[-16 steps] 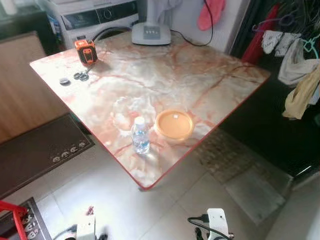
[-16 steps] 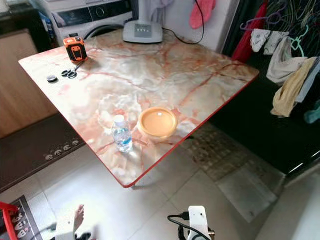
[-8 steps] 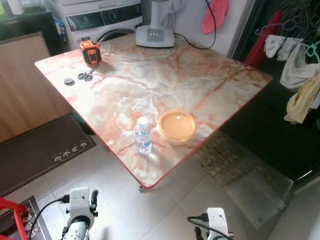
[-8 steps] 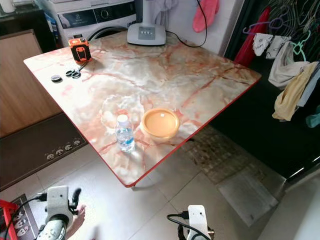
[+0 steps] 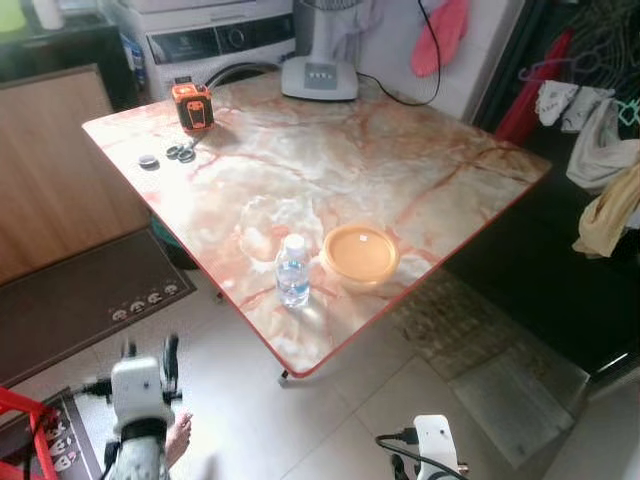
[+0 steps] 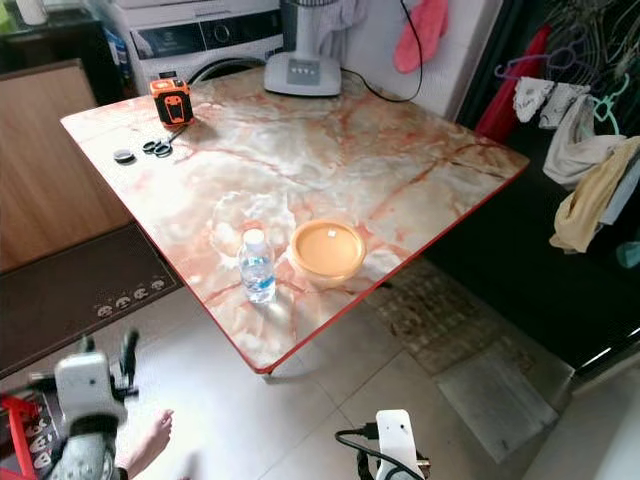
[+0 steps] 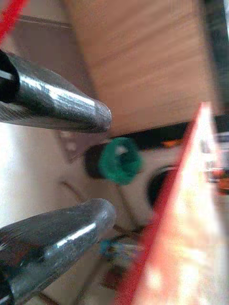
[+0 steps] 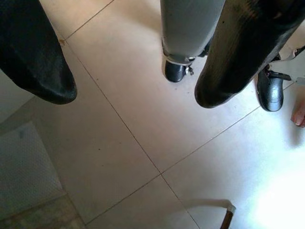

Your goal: Restocking fridge

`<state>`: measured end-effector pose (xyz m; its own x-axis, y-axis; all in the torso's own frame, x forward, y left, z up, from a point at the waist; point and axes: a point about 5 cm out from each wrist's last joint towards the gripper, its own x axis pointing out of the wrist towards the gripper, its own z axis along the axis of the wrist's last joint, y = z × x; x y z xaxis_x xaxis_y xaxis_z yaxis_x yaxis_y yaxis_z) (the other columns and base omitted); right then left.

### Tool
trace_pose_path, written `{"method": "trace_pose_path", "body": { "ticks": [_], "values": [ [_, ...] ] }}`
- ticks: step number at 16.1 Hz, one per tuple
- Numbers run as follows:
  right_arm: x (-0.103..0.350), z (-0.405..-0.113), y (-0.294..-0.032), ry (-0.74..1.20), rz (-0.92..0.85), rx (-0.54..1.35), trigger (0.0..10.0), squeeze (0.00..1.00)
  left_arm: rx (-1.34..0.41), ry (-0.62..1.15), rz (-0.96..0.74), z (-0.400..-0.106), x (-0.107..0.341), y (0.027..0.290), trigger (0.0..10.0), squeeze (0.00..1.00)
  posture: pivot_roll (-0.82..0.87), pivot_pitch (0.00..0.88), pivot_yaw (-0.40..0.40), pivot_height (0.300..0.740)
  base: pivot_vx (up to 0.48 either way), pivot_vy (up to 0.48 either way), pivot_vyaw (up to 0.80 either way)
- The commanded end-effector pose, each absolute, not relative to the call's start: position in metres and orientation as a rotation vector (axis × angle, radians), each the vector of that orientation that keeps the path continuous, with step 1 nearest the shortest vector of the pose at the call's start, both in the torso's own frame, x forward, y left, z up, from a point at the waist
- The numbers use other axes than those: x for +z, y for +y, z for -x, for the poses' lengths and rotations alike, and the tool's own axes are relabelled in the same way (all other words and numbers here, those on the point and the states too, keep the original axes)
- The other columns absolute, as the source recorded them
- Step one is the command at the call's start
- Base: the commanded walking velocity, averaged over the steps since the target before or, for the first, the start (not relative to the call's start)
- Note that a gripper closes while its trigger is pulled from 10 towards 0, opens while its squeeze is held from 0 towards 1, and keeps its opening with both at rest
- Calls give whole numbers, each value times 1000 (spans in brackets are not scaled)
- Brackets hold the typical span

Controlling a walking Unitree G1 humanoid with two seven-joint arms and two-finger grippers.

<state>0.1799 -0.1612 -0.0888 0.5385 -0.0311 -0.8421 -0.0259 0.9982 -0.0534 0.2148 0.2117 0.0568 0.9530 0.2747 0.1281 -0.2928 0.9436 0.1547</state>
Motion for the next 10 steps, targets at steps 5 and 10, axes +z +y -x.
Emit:
{"method": "trace_pose_path", "body": {
  "ticks": [5, 10],
  "values": [
    [-91, -175, -165, 1019, 78, 2, 10000, 0, 207, -263, -240, -232, 119, 193, 10000, 0, -36, 0, -78, 740, 0, 0, 0],
    [-91, -176, -164, 1018, 73, -3, 10000, 0, 40, -420, -230, -256, 175, 166, 10000, 0, -30, 0, -75, 740, 0, 0, 0]
  ]
}}
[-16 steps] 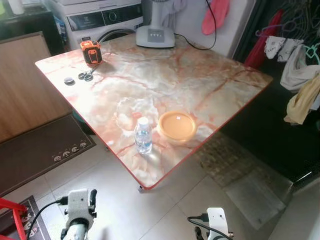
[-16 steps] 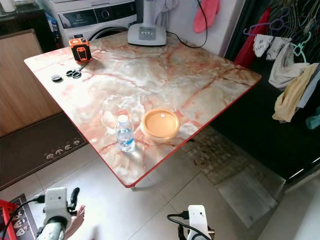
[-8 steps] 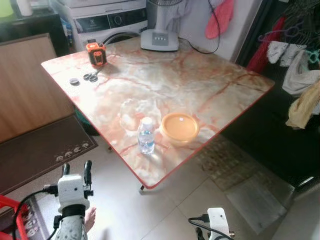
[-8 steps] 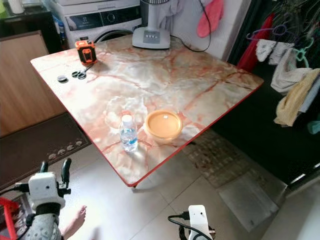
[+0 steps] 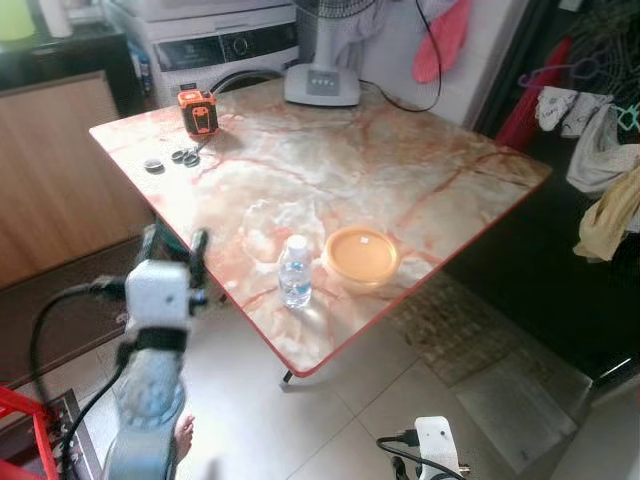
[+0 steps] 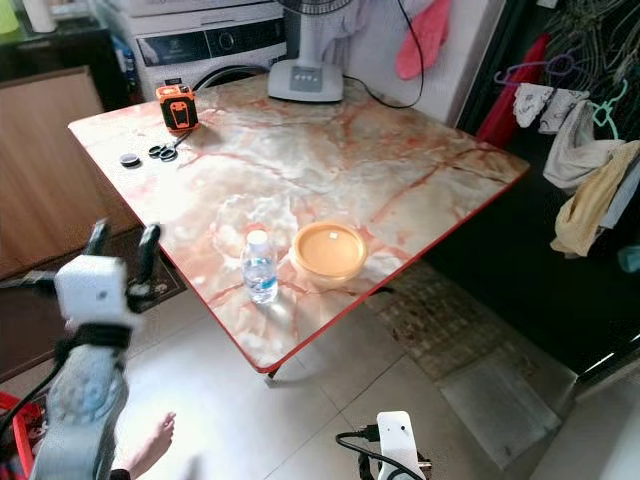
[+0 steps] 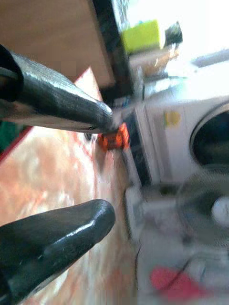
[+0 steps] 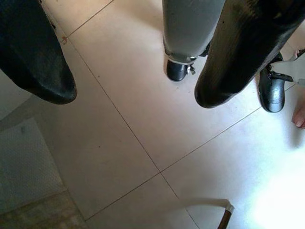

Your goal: Restocking fridge

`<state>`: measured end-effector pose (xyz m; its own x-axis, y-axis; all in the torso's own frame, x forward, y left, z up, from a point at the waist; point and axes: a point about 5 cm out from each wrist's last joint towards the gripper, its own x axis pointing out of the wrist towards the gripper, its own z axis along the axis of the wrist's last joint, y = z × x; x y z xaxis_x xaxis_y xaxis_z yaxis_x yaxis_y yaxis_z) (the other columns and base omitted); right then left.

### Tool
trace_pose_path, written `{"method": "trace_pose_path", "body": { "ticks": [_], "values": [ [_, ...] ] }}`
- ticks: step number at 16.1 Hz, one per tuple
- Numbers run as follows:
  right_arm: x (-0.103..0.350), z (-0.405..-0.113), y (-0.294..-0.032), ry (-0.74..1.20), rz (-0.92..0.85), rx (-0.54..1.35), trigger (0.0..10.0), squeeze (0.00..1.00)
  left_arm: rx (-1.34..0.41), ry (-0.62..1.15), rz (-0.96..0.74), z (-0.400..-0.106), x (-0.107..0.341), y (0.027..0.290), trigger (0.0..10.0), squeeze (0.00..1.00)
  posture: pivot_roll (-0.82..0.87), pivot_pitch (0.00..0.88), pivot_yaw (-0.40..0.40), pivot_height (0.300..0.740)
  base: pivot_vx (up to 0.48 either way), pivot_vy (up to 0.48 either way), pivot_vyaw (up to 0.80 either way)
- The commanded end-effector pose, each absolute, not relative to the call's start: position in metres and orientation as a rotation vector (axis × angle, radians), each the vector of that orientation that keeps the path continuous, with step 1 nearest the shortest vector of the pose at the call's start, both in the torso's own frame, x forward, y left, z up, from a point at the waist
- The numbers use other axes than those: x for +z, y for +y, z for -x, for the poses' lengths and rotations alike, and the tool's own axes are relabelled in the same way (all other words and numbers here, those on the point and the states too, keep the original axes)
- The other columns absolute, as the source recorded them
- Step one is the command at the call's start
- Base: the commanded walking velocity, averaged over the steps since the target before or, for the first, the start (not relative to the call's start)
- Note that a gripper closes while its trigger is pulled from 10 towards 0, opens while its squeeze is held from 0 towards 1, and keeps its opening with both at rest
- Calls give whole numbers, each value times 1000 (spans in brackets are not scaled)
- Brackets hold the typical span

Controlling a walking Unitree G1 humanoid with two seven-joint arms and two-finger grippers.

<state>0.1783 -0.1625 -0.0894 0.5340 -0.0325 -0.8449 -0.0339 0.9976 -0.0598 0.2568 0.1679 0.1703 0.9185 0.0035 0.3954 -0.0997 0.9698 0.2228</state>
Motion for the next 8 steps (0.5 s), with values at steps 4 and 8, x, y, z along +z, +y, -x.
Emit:
{"method": "trace_pose_path", "body": {
  "ticks": [4, 8],
  "values": [
    [-90, -177, -164, 1018, 69, -7, 10000, 0, -191, -341, -201, -277, 194, 139, 10000, 0, -26, 13, -80, 740, 0, 0, 0],
    [-90, -178, -163, 1007, 47, -22, 10000, 0, -238, -314, -201, -282, 193, 129, 10000, 0, -32, 33, -74, 740, 0, 0, 0]
  ]
}}
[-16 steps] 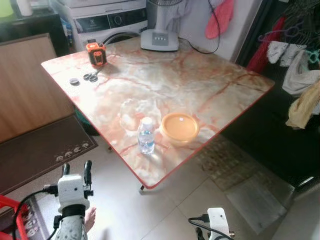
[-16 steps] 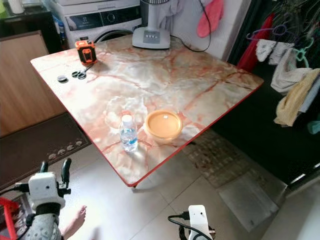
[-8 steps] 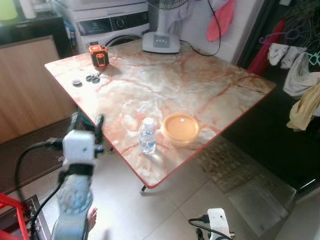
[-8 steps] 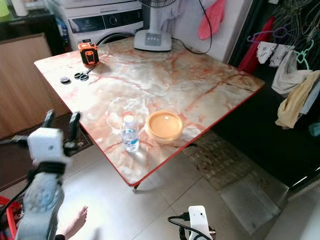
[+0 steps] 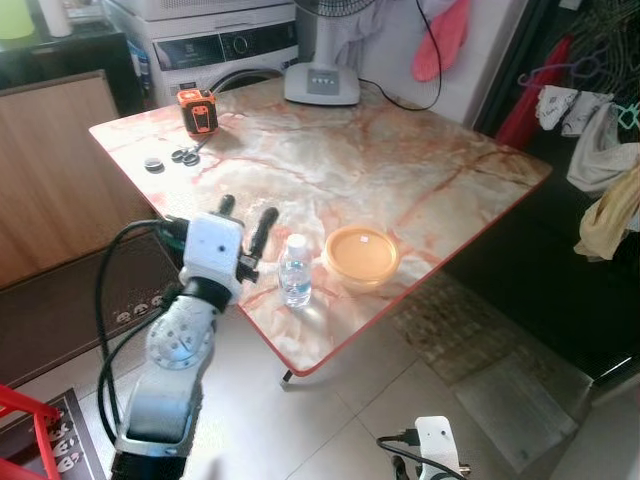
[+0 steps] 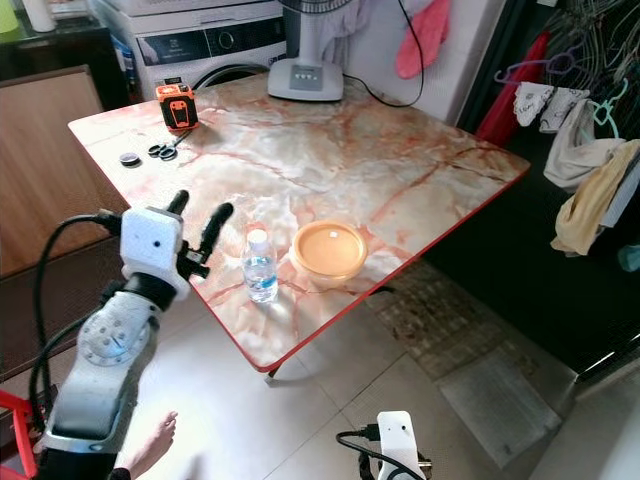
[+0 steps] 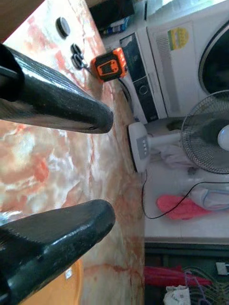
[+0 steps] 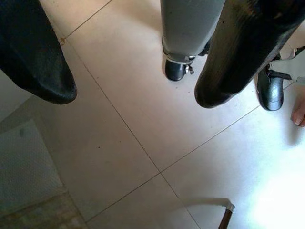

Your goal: Restocking fridge

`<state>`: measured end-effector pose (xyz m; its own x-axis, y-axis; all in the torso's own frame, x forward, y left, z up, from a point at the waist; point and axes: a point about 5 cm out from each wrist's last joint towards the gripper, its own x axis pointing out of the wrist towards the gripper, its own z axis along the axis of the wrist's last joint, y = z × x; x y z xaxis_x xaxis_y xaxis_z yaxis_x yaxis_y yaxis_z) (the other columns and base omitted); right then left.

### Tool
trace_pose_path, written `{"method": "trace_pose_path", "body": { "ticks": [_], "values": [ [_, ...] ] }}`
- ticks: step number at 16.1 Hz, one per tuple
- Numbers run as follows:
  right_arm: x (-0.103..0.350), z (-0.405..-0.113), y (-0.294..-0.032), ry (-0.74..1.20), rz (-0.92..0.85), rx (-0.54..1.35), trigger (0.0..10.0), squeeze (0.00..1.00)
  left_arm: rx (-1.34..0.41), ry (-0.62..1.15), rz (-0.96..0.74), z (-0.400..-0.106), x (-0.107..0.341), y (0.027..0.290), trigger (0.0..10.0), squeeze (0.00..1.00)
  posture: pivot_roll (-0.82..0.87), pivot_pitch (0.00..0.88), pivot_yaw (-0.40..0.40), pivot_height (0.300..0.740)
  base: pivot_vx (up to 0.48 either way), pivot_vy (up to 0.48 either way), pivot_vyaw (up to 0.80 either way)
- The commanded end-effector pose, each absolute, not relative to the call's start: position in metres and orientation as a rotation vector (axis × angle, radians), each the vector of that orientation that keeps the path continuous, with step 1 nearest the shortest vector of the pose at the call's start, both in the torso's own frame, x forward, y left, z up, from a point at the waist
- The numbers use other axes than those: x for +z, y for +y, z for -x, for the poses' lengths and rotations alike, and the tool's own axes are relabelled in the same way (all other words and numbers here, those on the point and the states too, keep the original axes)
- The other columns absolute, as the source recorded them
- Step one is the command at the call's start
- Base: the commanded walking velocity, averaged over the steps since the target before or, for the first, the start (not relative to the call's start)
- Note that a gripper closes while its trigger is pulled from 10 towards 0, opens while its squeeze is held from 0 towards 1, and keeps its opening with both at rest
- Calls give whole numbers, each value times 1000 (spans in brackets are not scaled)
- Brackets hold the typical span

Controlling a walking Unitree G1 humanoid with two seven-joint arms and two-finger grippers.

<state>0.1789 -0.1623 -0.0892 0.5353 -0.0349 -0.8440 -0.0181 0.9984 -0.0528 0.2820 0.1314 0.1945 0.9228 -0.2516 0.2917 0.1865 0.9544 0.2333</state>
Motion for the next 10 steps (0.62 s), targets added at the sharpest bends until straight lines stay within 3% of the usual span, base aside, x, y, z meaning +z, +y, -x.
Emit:
{"method": "trace_pose_path", "body": {
  "ticks": [1, 3, 10],
  "values": [
    [-89, -178, -162, 1006, 45, -20, 10000, 0, -232, -310, -197, -280, 191, 129, 10000, 0, -38, 41, -74, 740, 0, 0, 0],
    [-90, -178, -163, 1016, 41, -31, 10000, 0, -206, -300, -177, -278, 193, 131, 10000, 0, -33, 44, -72, 740, 0, 0, 0],
    [-91, -176, -161, 1029, 41, -21, 10000, 0, -239, -290, -169, -283, 196, 127, 10000, 0, -38, 32, -60, 740, 0, 0, -784]
  ]
}}
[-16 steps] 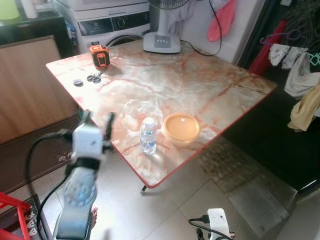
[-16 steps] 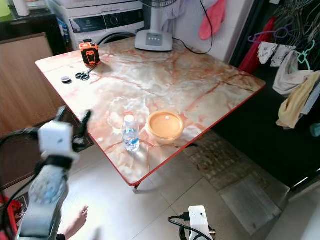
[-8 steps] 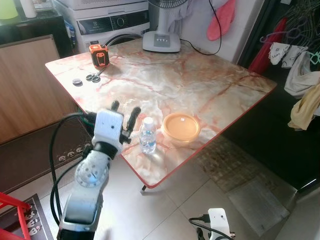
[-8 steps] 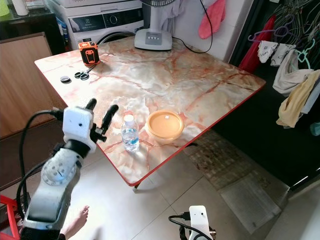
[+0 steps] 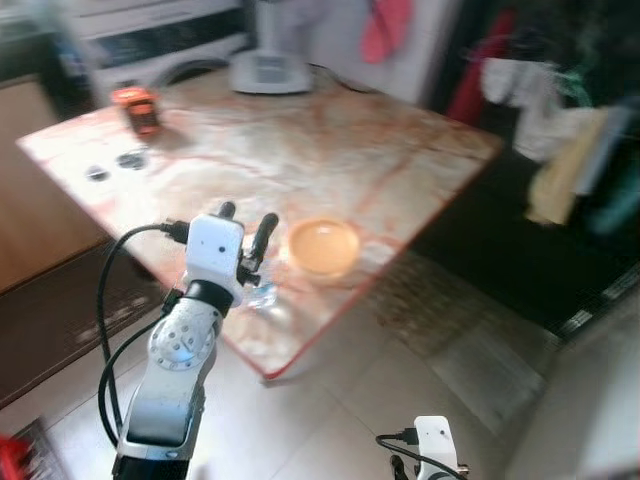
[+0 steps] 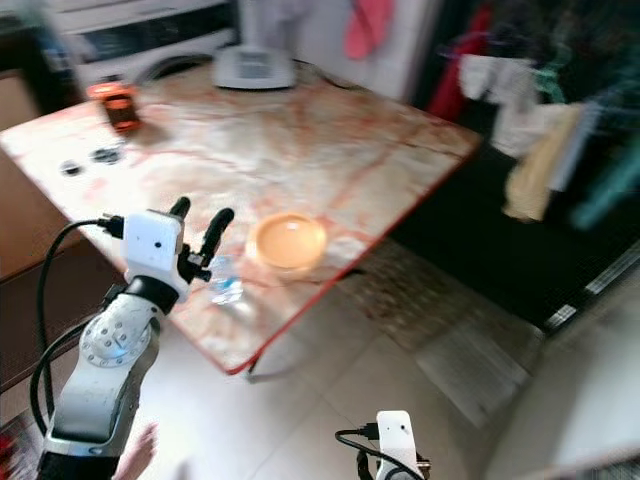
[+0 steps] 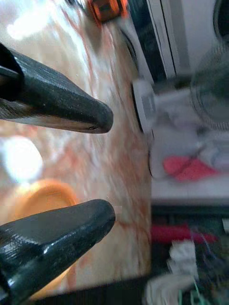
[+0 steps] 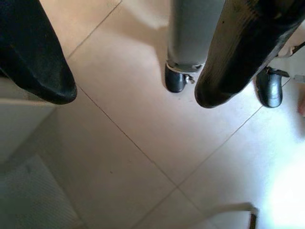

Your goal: Restocking fridge

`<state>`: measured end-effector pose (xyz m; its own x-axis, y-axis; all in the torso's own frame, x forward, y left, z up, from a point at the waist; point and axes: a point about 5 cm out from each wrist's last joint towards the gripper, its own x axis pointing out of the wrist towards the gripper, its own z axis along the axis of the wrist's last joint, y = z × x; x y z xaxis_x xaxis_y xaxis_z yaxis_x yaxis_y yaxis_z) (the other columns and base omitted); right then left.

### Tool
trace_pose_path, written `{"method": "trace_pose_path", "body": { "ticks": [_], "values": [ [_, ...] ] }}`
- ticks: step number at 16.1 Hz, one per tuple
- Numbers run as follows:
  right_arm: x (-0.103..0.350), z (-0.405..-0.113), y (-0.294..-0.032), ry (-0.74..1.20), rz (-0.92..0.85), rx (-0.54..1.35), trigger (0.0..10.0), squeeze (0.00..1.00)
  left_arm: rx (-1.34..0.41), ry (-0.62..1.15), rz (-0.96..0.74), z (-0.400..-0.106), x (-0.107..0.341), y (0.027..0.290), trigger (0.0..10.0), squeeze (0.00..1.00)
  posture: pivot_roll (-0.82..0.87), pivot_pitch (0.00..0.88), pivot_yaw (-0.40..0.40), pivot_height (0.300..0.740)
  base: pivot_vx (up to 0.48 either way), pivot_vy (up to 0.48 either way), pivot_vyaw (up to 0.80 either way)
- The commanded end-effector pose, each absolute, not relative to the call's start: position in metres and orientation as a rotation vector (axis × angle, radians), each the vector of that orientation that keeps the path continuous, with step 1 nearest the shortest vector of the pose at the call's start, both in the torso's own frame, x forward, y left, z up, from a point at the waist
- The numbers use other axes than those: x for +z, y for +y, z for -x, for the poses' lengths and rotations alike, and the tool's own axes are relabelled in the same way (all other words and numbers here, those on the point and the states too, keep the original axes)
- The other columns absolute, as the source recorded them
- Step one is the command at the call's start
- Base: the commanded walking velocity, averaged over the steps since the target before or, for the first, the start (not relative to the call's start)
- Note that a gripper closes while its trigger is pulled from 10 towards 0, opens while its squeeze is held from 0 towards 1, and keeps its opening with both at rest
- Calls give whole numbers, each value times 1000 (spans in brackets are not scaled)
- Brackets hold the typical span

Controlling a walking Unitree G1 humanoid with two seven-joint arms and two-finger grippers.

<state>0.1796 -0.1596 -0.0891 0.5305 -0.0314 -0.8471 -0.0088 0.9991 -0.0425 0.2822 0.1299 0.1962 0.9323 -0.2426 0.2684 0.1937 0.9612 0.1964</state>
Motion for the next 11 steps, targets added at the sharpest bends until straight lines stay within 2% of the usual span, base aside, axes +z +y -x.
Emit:
{"method": "trace_pose_path", "body": {
  "ticks": [1, 8, 11],
  "values": [
    [-91, -176, -161, 1030, 41, -21, 10000, 0, -240, -290, -166, -282, 197, 126, 10000, 0, -38, 32, -60, 740, 0, 0, -781],
    [-91, -176, -160, 1024, 46, -19, 10000, 0, -241, -313, -146, -283, 206, 125, 10000, 0, -31, 20, -58, 740, 0, 0, -742],
    [-91, -176, -160, 1021, 42, -28, 10000, 0, -241, -323, -139, -282, 208, 122, 10000, 0, -34, 24, -61, 740, 0, 0, 0]
  ]
}}
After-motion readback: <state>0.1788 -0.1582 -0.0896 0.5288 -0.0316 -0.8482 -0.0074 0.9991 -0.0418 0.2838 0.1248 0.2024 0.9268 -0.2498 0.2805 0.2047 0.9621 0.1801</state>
